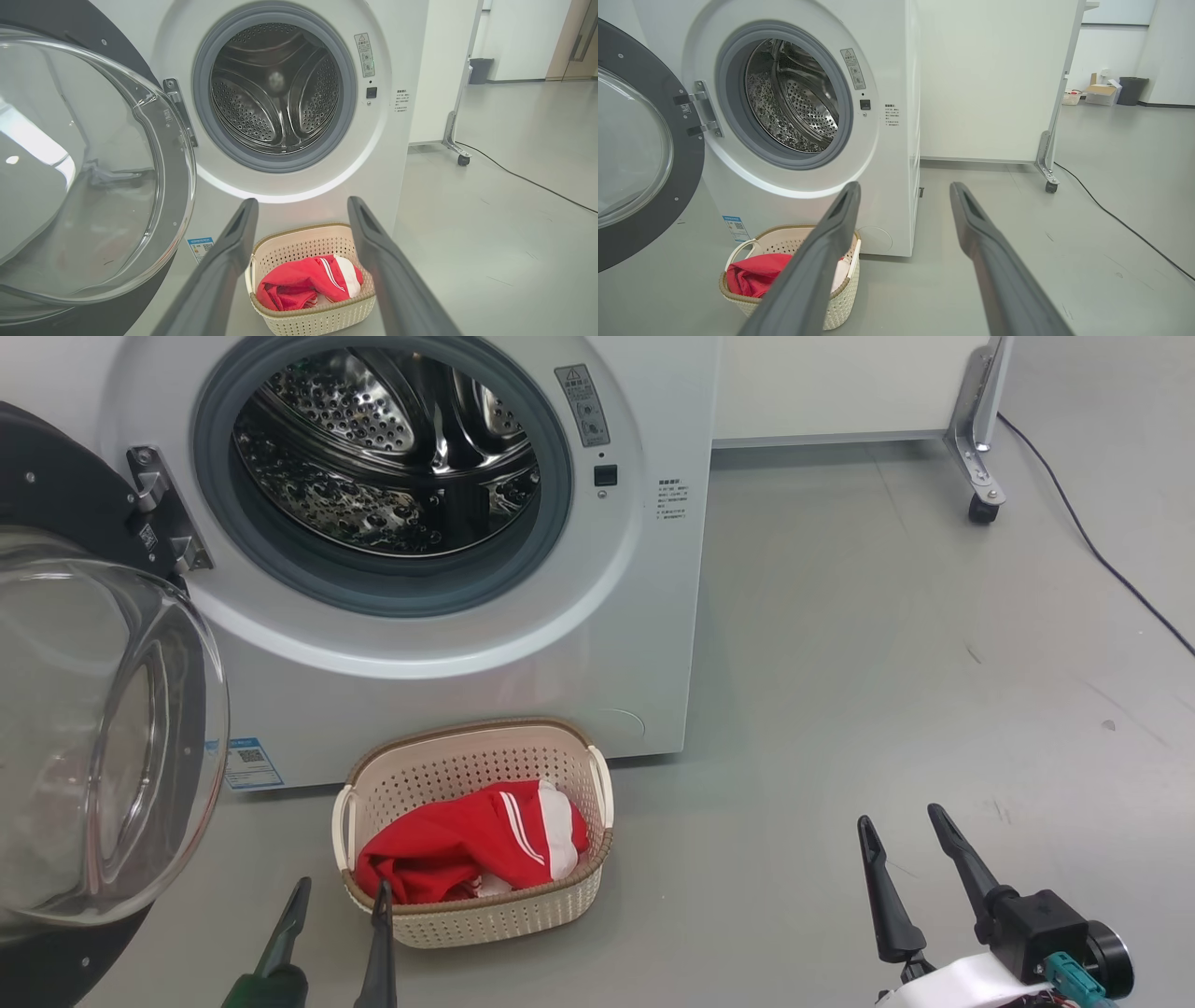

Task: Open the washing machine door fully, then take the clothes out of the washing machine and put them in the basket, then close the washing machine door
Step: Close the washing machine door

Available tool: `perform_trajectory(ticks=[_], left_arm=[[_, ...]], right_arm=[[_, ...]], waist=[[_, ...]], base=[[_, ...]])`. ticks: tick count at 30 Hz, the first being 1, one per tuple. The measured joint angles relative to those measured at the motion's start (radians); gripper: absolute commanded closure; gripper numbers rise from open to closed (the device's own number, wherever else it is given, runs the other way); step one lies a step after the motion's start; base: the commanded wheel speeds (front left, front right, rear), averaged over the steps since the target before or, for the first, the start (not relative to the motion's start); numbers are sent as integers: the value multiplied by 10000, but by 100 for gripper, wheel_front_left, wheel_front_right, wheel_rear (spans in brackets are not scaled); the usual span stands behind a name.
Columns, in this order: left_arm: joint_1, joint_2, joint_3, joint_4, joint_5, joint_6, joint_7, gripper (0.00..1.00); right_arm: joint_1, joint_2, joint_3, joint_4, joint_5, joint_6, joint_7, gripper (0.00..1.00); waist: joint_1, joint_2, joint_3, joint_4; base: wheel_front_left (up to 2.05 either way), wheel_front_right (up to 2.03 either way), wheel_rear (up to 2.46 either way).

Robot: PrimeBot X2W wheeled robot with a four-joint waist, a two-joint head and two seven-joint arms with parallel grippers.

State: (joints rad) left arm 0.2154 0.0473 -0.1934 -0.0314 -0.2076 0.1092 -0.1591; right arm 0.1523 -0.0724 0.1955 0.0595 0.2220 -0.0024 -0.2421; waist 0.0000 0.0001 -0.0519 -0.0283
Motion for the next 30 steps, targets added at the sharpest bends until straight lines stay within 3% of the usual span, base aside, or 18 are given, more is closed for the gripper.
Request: perform_trajectory(ticks=[13,30], left_arm=[[-7,0,-198,-84,182,2,84,0],[-4,4,-25,-199,268,15,79,0]], right_arm=[[98,-75,-232,-123,71,-96,4,0],[186,-153,6,-140,75,15,77,0]], waist=[[0,0,66,580],[0,0,152,2413]], base=[[0,0,0],[0,0,0]])
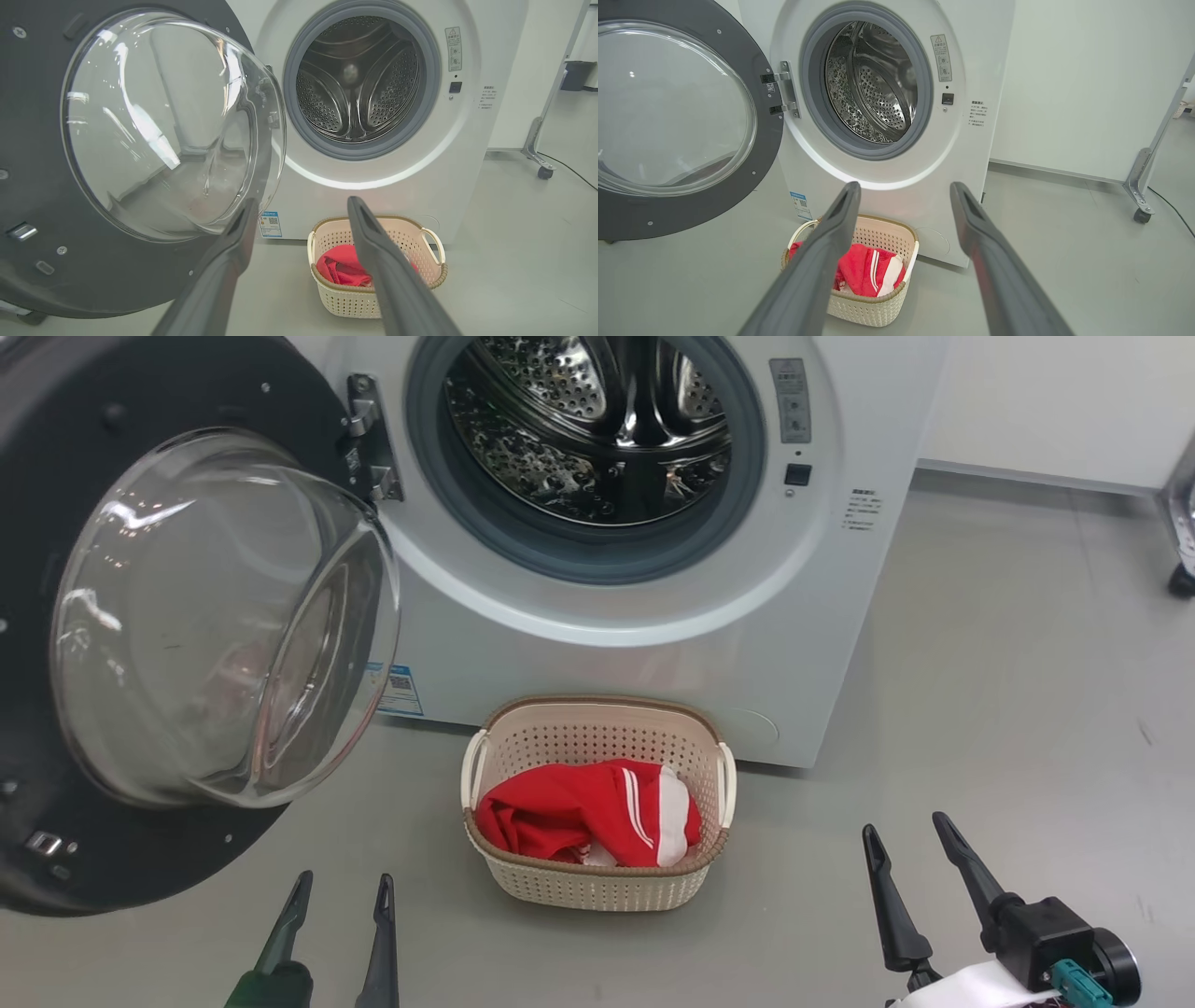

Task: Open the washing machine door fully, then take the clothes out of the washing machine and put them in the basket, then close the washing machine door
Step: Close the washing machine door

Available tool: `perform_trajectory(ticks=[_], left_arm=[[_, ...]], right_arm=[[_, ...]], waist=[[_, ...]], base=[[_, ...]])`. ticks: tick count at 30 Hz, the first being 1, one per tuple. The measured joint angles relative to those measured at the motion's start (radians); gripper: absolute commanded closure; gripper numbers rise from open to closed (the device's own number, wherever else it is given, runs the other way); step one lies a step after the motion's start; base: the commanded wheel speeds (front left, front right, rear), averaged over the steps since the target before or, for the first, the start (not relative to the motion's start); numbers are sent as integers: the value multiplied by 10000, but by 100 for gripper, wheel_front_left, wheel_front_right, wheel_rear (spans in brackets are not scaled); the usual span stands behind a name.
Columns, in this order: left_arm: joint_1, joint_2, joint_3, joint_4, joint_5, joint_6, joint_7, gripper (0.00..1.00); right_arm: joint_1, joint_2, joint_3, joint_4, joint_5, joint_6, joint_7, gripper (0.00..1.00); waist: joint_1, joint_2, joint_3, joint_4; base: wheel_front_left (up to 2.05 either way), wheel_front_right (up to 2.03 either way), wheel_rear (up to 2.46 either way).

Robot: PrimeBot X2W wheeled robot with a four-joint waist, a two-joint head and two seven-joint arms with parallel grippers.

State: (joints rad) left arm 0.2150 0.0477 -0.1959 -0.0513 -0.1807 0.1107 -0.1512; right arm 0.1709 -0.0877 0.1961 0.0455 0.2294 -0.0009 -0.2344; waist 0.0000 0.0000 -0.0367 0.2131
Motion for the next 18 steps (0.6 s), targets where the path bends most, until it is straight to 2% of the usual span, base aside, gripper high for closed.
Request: perform_trajectory(ticks=[11,18], left_arm=[[-1,4,-96,-13,165,0,17,0],[-2,12,-77,-29,165,0,90,0]], right_arm=[[7,44,-33,40,115,-13,0,0],[13,102,29,44,136,-15,0,0]], waist=[[0,0,-101,1444],[0,0,-158,2109]], base=[[0,0,0],[0,0,0]])
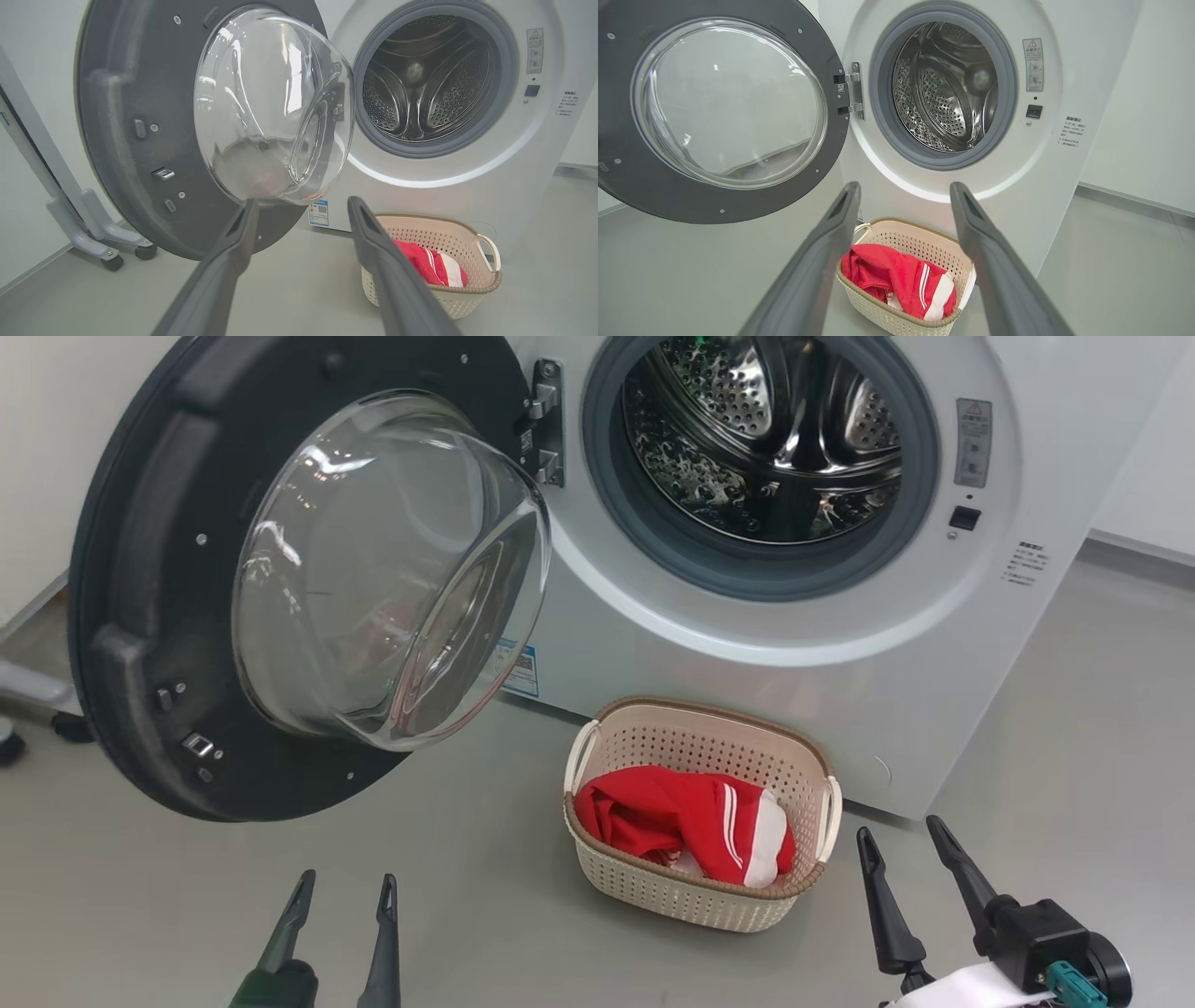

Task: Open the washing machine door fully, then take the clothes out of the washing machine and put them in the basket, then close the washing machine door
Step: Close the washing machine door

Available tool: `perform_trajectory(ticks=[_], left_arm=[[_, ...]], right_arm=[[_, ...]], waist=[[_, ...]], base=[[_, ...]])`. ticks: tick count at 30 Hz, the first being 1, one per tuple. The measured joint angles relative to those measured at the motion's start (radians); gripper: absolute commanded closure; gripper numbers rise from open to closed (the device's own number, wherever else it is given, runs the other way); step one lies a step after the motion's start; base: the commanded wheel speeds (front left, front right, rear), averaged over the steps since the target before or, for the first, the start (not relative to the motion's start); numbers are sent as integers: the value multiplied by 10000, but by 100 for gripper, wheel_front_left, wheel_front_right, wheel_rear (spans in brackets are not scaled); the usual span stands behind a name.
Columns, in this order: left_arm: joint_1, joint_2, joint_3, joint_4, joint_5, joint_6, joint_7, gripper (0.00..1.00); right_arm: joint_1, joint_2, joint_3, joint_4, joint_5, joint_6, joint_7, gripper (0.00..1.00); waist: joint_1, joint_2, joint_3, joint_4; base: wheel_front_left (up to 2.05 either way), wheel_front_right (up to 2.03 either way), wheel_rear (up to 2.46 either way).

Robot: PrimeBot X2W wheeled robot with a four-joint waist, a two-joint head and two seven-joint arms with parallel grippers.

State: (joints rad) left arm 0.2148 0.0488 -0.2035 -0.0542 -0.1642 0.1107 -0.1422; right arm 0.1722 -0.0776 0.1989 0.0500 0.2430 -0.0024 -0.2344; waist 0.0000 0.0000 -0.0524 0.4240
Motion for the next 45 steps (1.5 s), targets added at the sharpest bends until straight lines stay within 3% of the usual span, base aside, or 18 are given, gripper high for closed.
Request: perform_trajectory(ticks=[14,15,16,18,29,32,35,37,39,45], left_arm=[[4,52,140,-115,0,2,-4,0],[4,52,140,-115,0,2,-4,4],[4,52,140,-115,0,2,-4,15],[5,52,150,-115,-2,2,-4,100],[5,52,150,-324,-437,-36,-15,100],[2,50,157,-602,-1101,-295,-119,100],[-1,38,182,-909,-2445,-736,-209,100],[-5,31,268,-1200,-4222,-1131,-247,100],[-10,29,178,-1555,-5822,-1237,-364,100],[104,29,-731,-2961,-8333,-1517,-905,100]], right_arm=[[0,52,201,63,0,6,2,0],[0,54,207,67,0,6,2,0],[0,54,217,69,0,6,2,0],[0,56,232,75,0,6,2,0],[0,46,234,96,-2,6,4,0],[0,42,232,96,-2,6,4,0],[0,33,230,96,-2,6,4,0],[-1,23,224,94,-2,0,6,0],[-1,19,222,90,-2,0,6,0],[-1,-15,211,61,-4,0,17,0]], waist=[[0,0,-80,375],[0,0,-78,375],[0,0,-75,375],[0,0,-70,376],[0,0,-62,405],[0,0,-60,422],[0,0,-56,443],[0,0,-47,468],[0,0,-38,483],[0,0,0,521]], base=[[0,0,0],[0,0,0],[0,0,0],[0,0,0],[0,0,0],[0,0,0],[0,0,0],[0,0,0],[0,0,0],[0,0,0]])
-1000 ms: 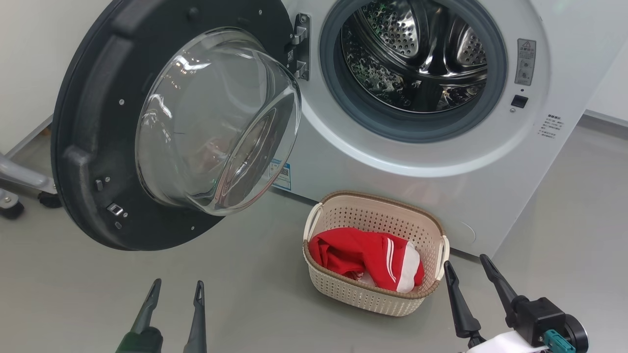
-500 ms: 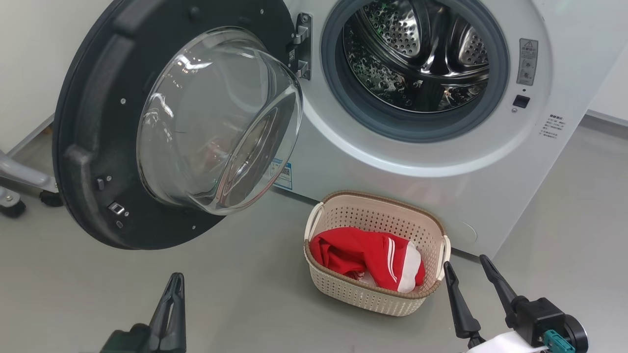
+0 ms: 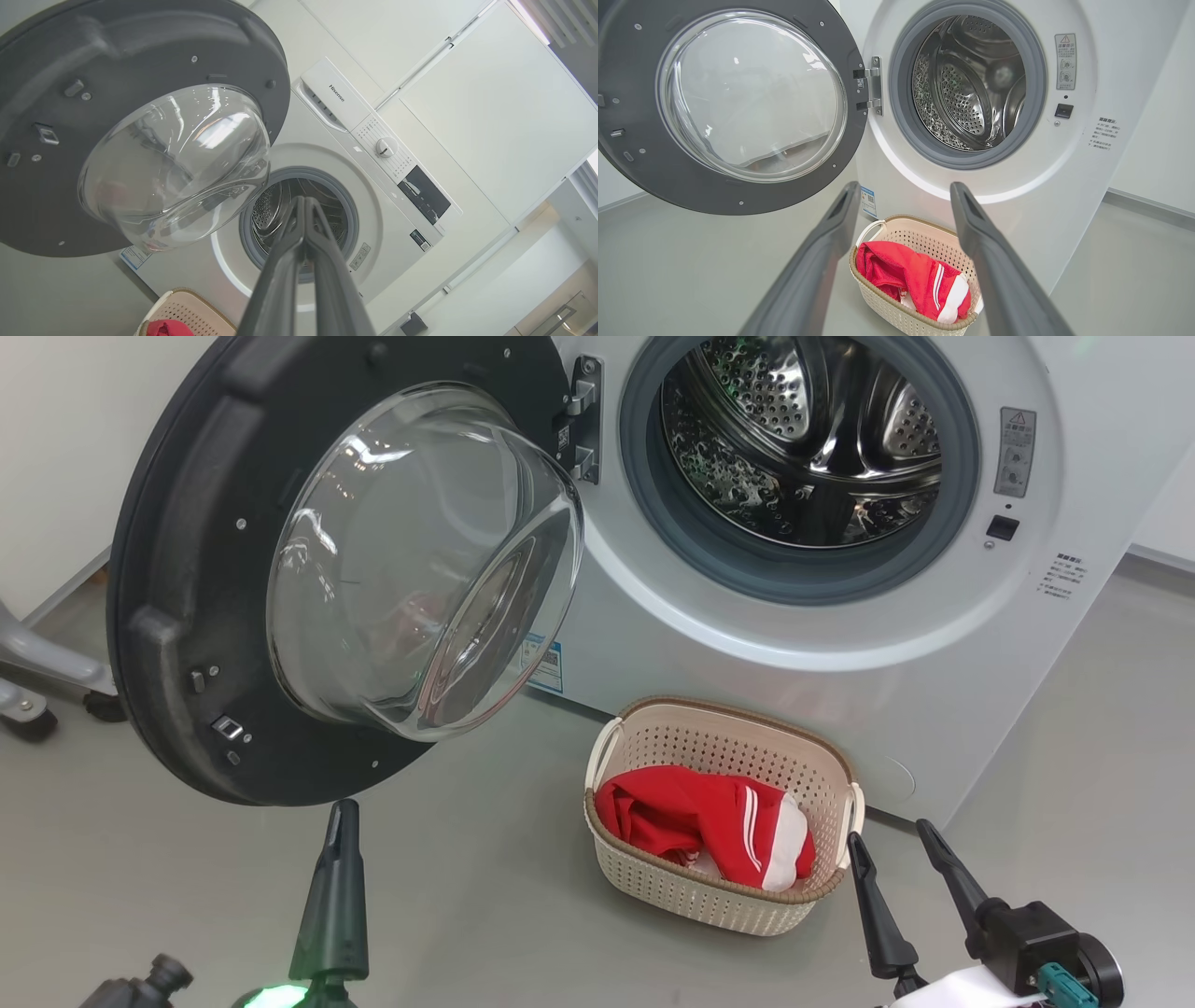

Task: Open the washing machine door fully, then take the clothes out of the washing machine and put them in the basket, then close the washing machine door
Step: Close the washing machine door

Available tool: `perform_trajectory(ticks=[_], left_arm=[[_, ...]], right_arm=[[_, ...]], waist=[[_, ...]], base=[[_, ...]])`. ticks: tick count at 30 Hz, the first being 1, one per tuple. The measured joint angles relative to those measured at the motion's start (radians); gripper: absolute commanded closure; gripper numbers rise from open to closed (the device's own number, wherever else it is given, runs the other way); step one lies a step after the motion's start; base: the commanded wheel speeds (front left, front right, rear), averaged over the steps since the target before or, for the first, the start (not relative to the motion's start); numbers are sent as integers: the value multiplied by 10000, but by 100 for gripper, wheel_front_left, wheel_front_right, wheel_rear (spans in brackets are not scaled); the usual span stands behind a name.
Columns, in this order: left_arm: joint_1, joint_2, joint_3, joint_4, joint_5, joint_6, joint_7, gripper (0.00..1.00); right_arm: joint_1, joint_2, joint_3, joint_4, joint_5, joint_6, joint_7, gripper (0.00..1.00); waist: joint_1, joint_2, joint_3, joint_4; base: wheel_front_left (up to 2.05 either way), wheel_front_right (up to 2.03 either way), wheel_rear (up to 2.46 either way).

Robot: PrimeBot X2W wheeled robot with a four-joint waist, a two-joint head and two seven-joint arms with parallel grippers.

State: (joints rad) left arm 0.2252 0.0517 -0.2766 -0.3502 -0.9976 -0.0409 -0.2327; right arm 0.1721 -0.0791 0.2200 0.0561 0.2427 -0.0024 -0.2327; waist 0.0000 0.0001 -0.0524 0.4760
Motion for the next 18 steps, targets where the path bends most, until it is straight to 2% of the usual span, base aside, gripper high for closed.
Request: perform_trajectory(ticks=[7,13,16,18], left_arm=[[75,-13,96,-1313,-2846,-472,-205,100],[-1140,-15,2372,-1513,-5116,-537,-163,100],[-1627,-42,3160,-1448,-5540,-535,4,100],[-1901,163,3745,-1187,-5624,-476,105,100]], right_arm=[[-1,-13,-44,-123,-13,-73,73,0],[-2,-84,-61,-148,-15,-90,75,0],[-2,-105,-88,-230,-23,-92,92,0],[-2,-113,-88,-274,-33,-92,121,0]], waist=[[0,0,102,37],[0,0,154,62],[0,0,225,85],[0,0,289,90]], base=[[0,0,0],[0,0,0],[0,0,0],[0,0,0]])
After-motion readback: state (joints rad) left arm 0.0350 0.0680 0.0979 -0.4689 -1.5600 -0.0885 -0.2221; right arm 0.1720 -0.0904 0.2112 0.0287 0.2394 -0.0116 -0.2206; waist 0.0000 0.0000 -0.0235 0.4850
